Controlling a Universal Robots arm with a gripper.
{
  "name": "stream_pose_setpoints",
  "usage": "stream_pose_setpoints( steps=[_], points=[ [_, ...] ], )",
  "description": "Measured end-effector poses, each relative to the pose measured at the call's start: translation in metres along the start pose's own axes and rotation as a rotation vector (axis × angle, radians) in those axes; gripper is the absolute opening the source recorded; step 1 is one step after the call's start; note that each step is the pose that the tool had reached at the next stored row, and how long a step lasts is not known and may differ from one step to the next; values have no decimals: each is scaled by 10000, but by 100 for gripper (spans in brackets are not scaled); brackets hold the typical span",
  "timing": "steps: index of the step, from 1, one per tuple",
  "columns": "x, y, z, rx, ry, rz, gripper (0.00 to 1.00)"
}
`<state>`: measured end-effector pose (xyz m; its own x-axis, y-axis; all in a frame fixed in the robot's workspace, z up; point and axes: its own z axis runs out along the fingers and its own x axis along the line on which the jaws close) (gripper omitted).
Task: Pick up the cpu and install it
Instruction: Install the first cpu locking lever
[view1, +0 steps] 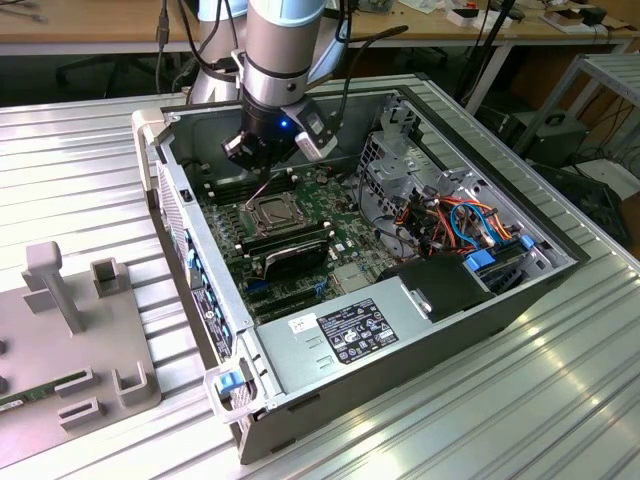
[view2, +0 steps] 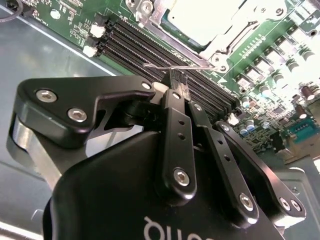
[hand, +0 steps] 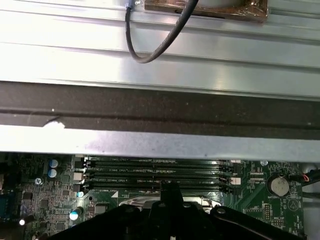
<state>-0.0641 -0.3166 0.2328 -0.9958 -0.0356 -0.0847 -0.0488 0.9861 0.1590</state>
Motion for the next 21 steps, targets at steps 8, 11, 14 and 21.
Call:
stream_pose_setpoints(
  steps=[8, 11, 14, 21],
  points=[
    [1, -3, 18, 134, 5, -4, 11],
    [1, -6, 39, 194, 8, -7, 11],
    [-3, -13, 81, 216, 10, -5, 11],
    [-60, -22, 122, 222, 8, -4, 11]
  ],
)
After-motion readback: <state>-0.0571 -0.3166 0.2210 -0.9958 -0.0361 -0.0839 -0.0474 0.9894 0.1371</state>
